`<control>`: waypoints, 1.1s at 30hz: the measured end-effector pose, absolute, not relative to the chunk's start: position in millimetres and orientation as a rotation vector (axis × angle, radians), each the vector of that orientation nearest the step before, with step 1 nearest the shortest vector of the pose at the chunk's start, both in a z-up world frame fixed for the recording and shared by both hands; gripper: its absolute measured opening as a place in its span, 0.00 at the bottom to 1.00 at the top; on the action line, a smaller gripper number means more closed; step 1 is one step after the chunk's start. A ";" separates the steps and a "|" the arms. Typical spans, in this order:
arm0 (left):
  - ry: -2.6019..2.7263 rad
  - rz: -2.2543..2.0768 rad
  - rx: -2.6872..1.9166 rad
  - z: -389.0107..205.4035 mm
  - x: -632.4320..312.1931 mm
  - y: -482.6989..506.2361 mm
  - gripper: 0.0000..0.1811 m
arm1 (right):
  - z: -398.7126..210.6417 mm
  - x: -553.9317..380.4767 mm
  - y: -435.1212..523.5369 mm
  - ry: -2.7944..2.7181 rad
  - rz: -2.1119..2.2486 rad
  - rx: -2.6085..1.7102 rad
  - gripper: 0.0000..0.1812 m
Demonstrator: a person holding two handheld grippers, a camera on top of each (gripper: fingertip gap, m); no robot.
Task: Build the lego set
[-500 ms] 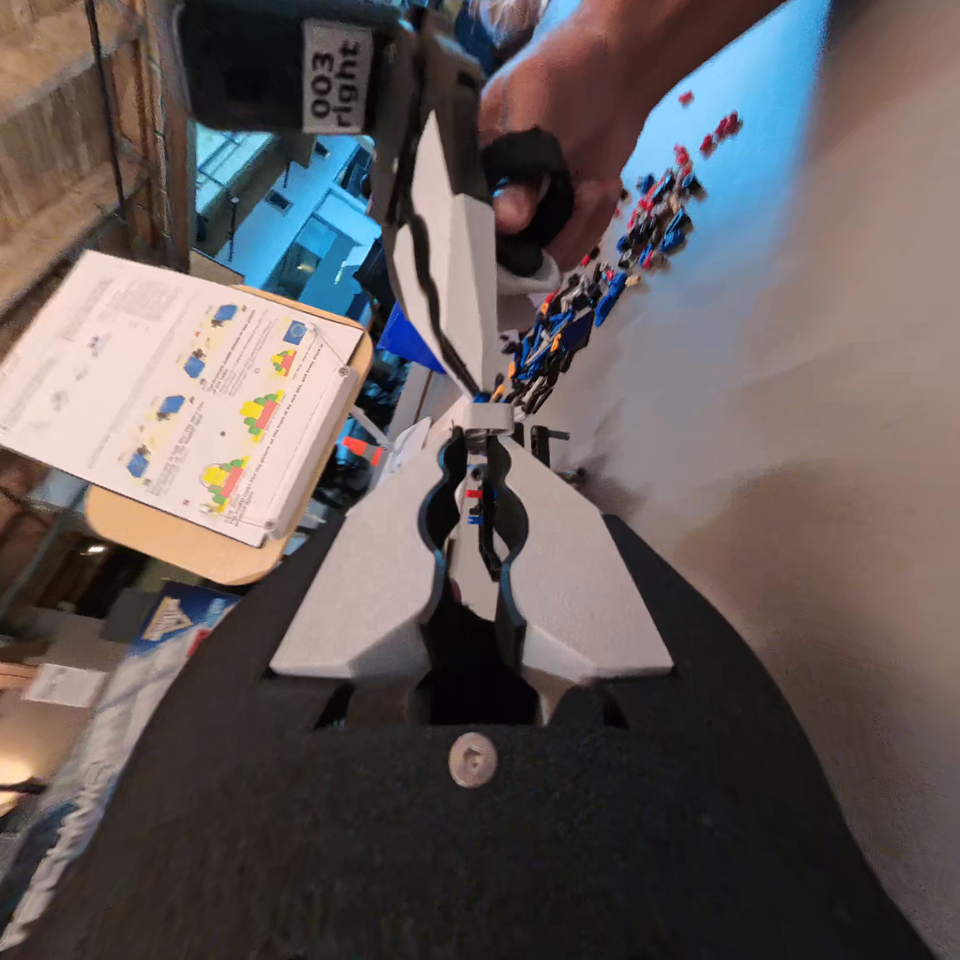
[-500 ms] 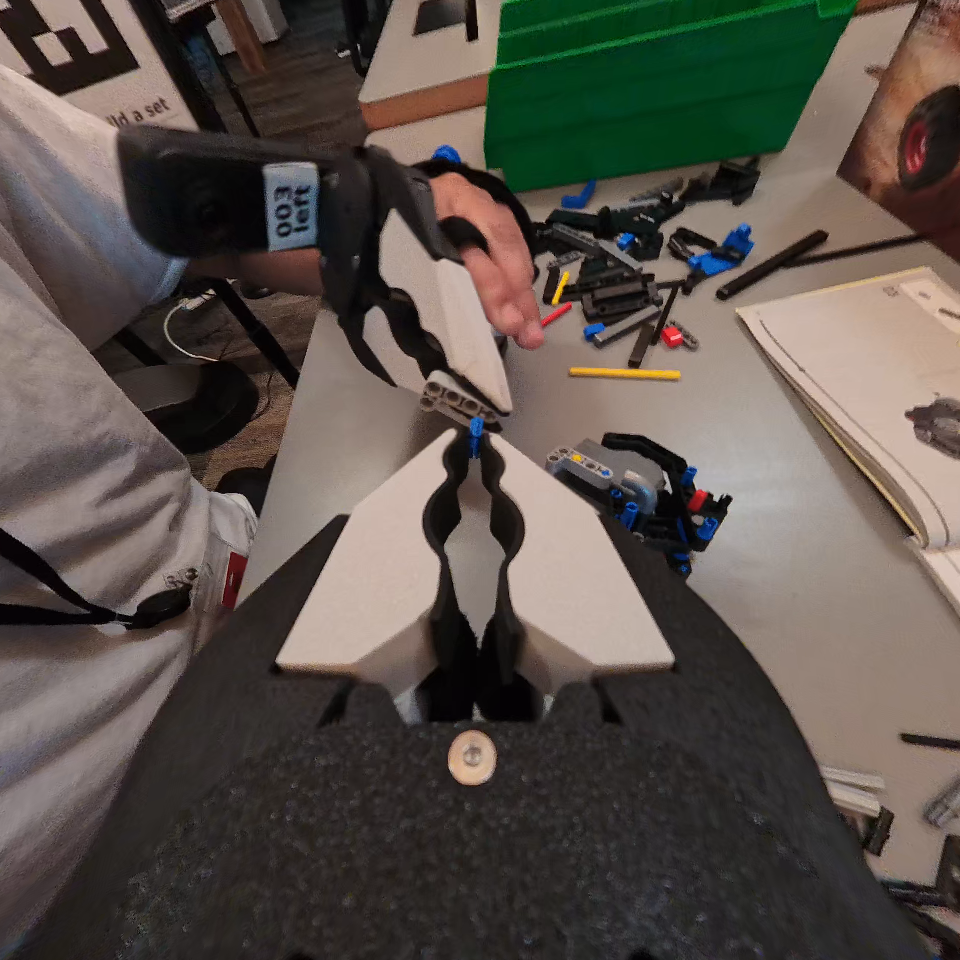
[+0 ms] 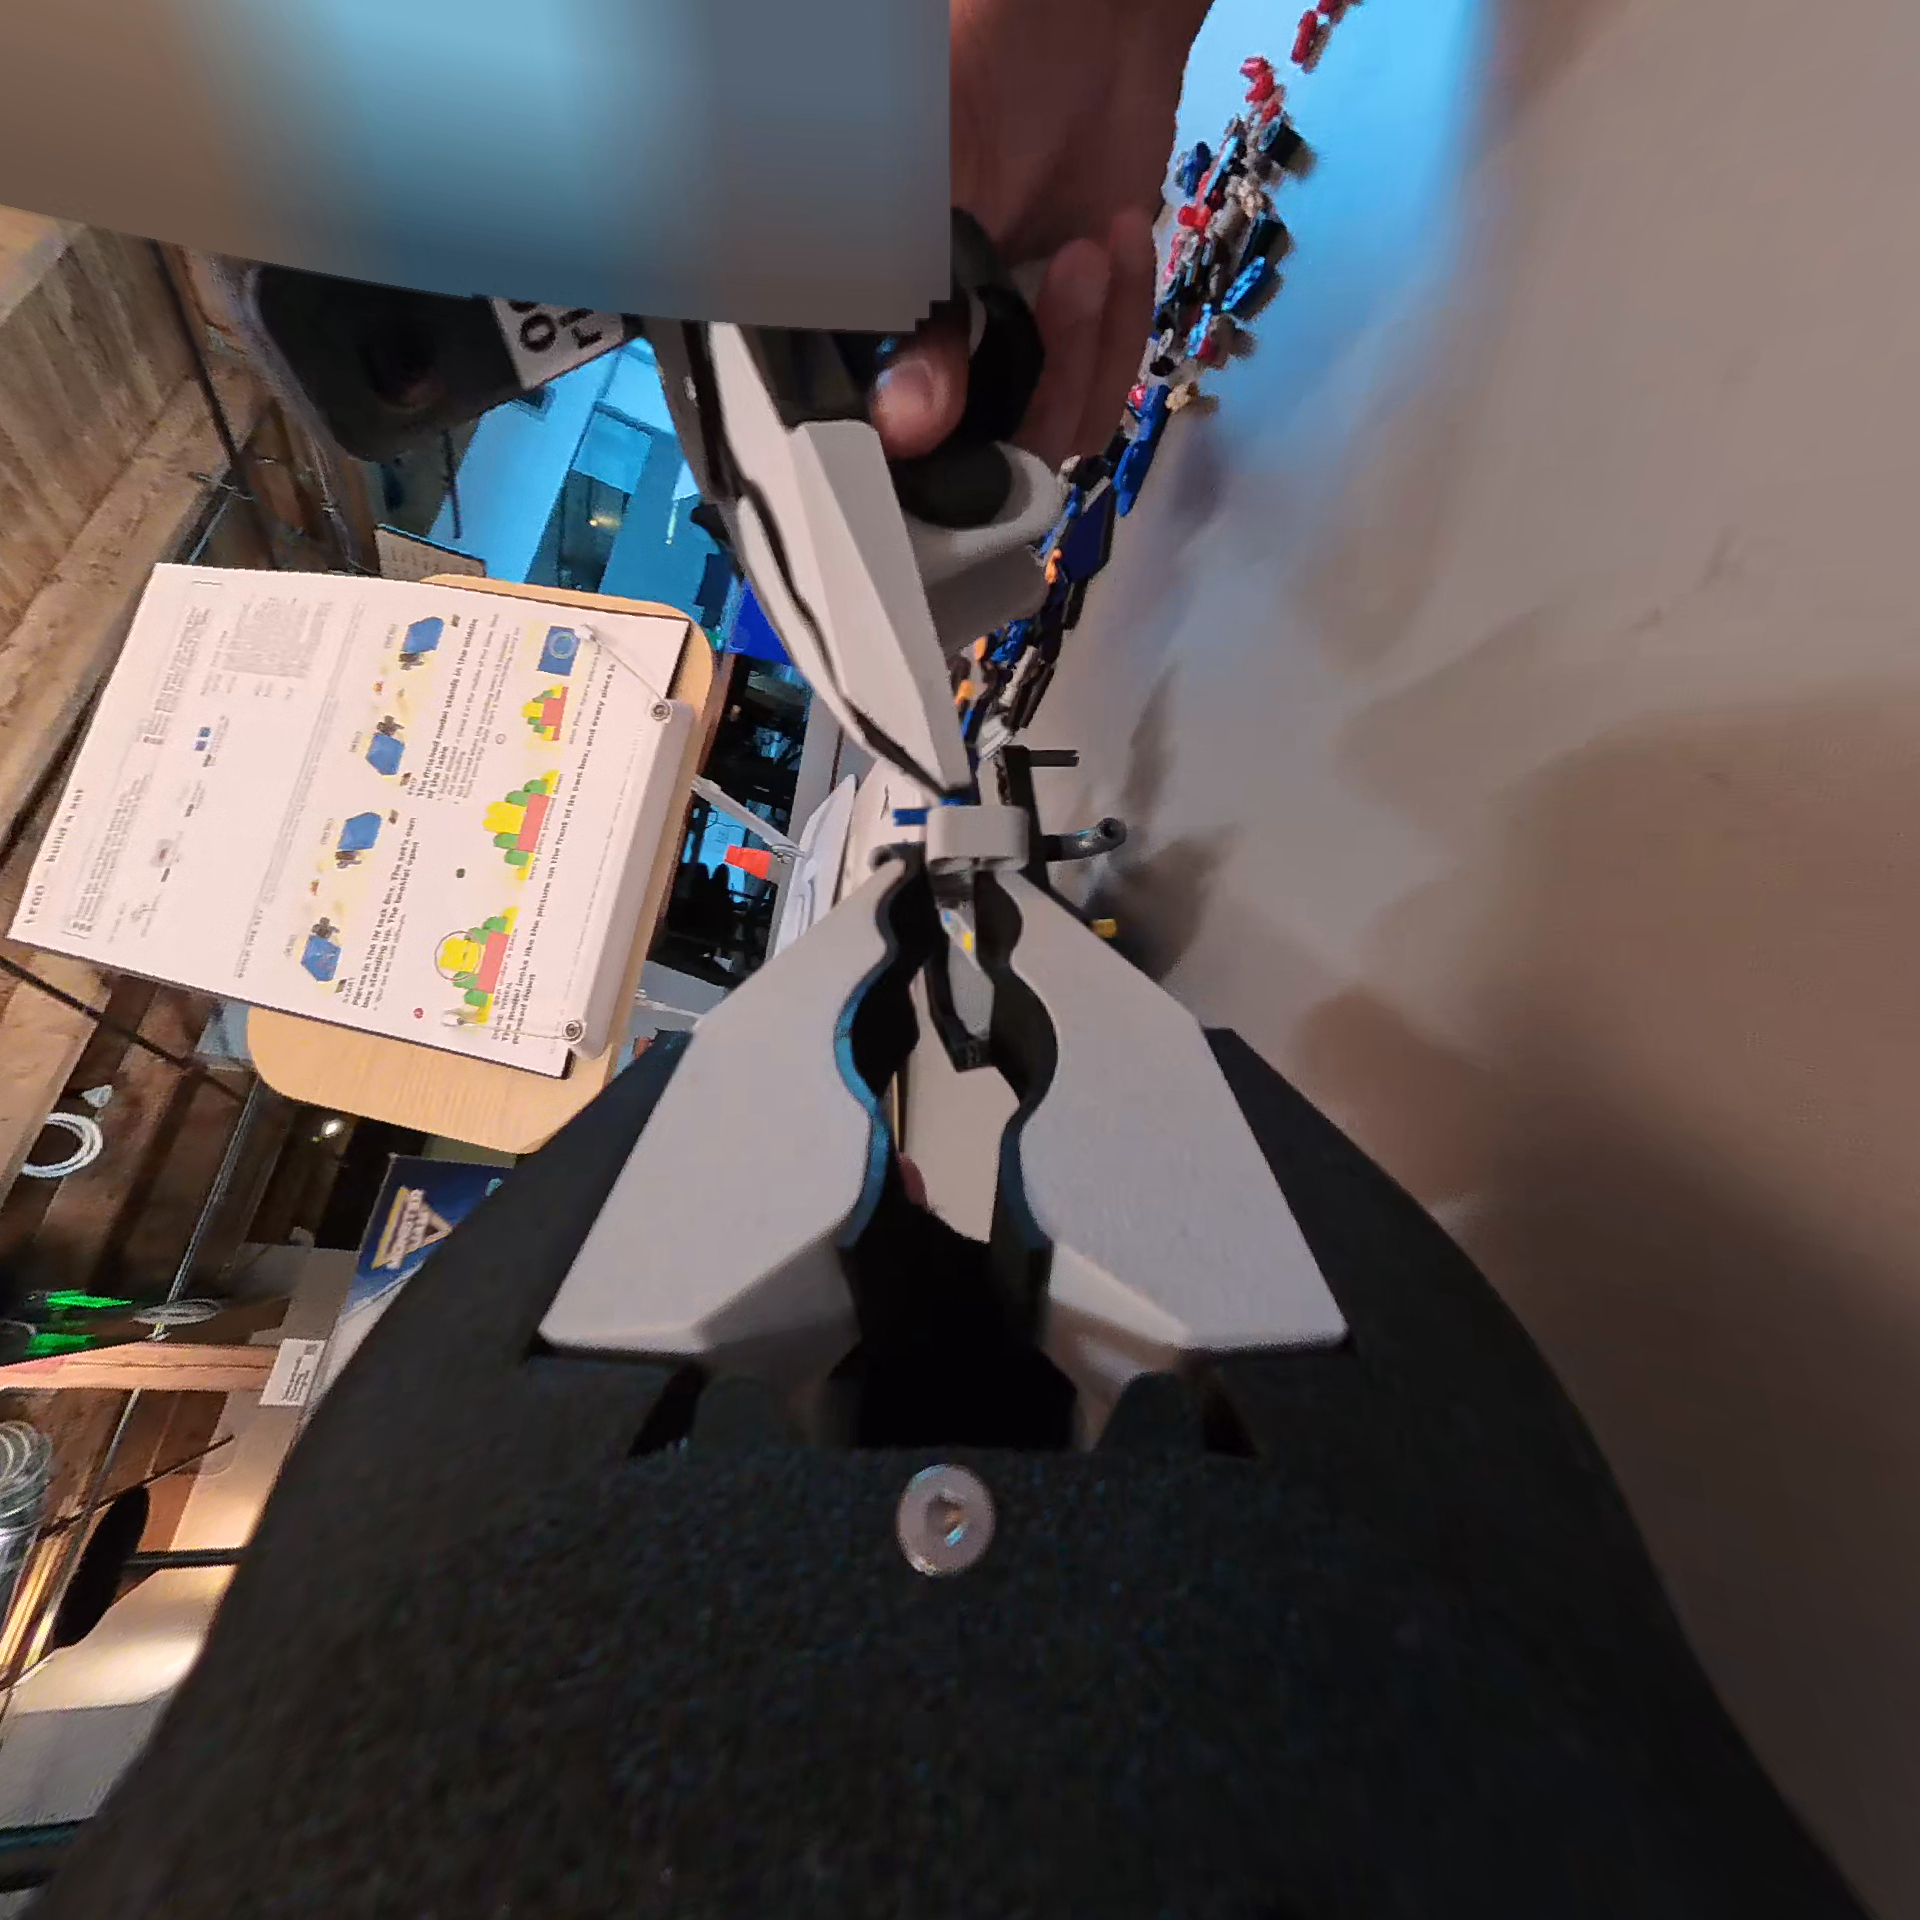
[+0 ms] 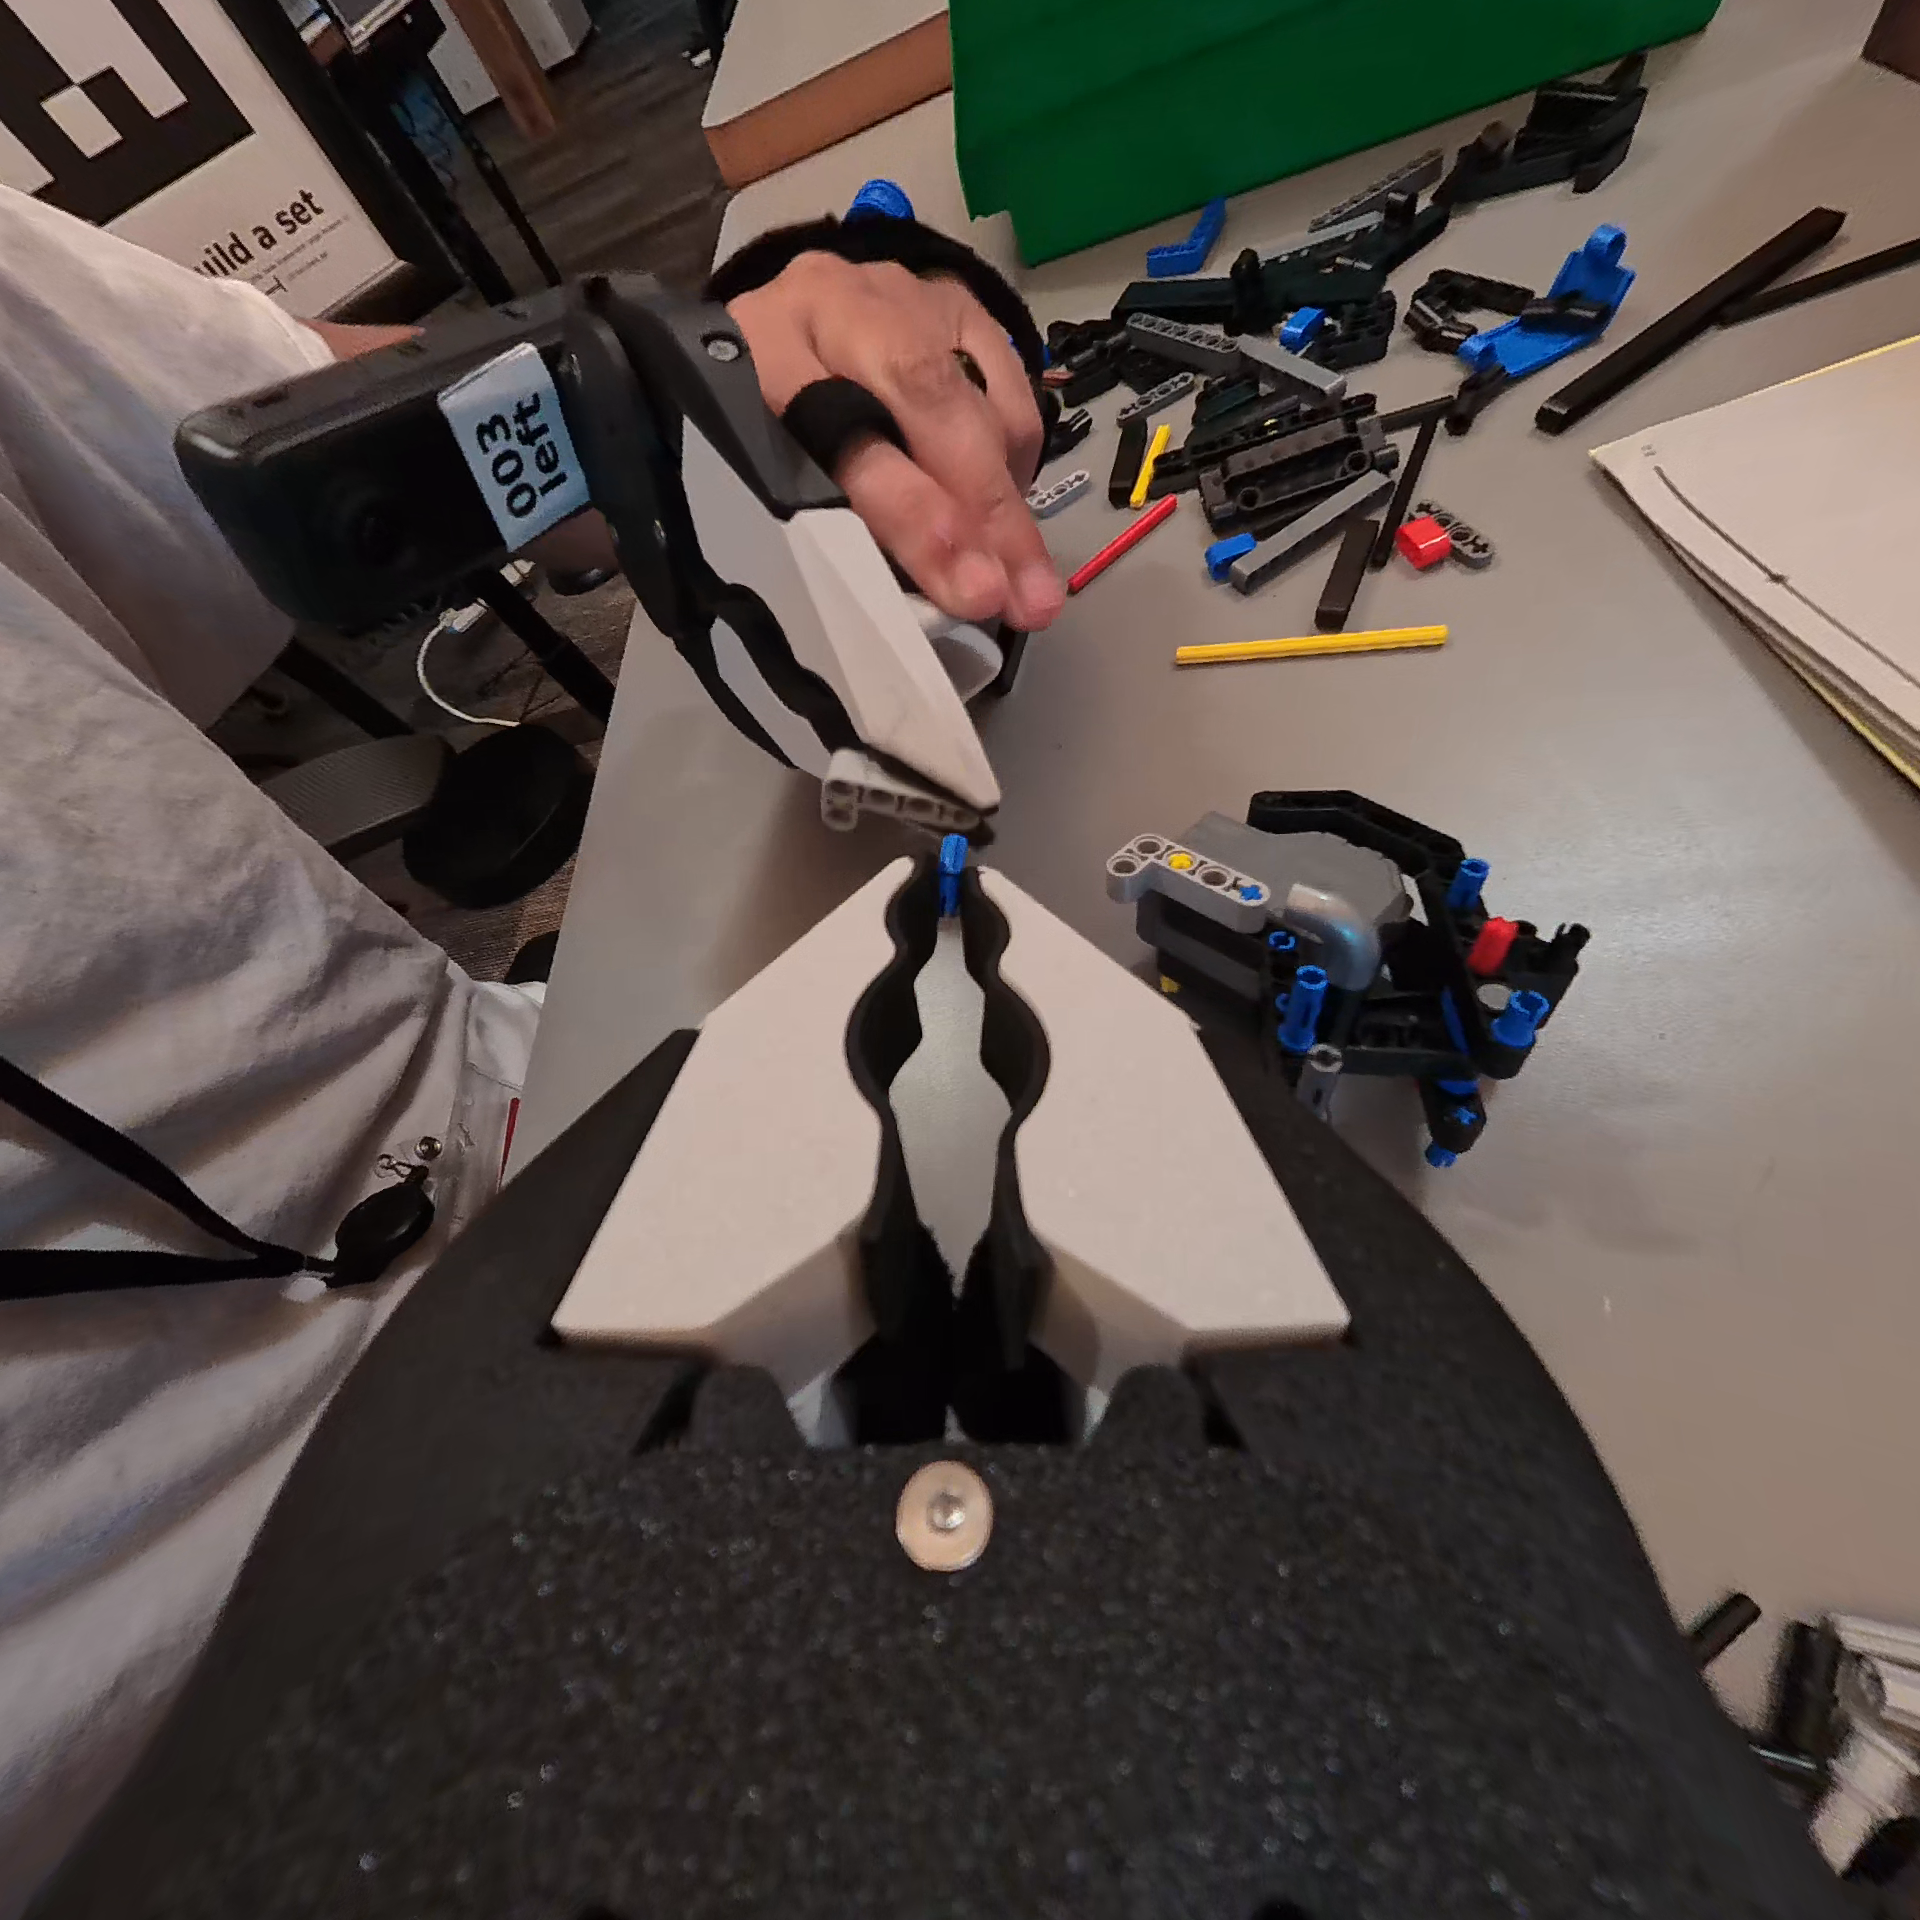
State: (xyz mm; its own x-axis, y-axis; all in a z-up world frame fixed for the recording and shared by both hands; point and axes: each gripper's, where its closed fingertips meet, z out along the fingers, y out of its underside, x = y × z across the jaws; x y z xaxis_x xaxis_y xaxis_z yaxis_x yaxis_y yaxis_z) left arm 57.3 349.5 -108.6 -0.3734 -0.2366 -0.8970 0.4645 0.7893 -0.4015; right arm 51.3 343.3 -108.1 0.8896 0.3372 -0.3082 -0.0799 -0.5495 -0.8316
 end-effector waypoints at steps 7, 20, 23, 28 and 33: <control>1.823 -0.694 0.218 -116.6 56.2 345.1 0.03 | -117.8 46.0 343.8 -0.169 0.578 -2.135 0.02; 1.795 -0.622 0.284 -120.3 53.7 342.0 0.03 | -120.6 43.9 341.9 -0.127 0.628 -2.169 0.02; 1.774 -0.594 0.308 -119.1 52.6 340.1 0.03 | -119.6 42.7 340.1 -0.126 0.654 -2.171 0.02; 1.775 -0.611 0.358 -120.4 45.8 333.9 0.03 | -120.6 36.1 334.4 -0.158 0.722 -2.185 0.02; 1.771 -0.582 0.362 -122.1 44.1 330.5 0.03 | -120.4 35.9 332.3 -0.134 0.772 -2.184 0.02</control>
State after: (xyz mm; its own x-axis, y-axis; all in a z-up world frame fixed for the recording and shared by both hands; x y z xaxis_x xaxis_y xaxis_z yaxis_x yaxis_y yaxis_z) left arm 44.1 330.5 -122.1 -0.2742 -0.0553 -0.9601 0.5254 0.8275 -0.1977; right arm 35.9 332.3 -120.4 0.8082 0.3353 -0.4842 -0.1520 -0.6754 -0.7216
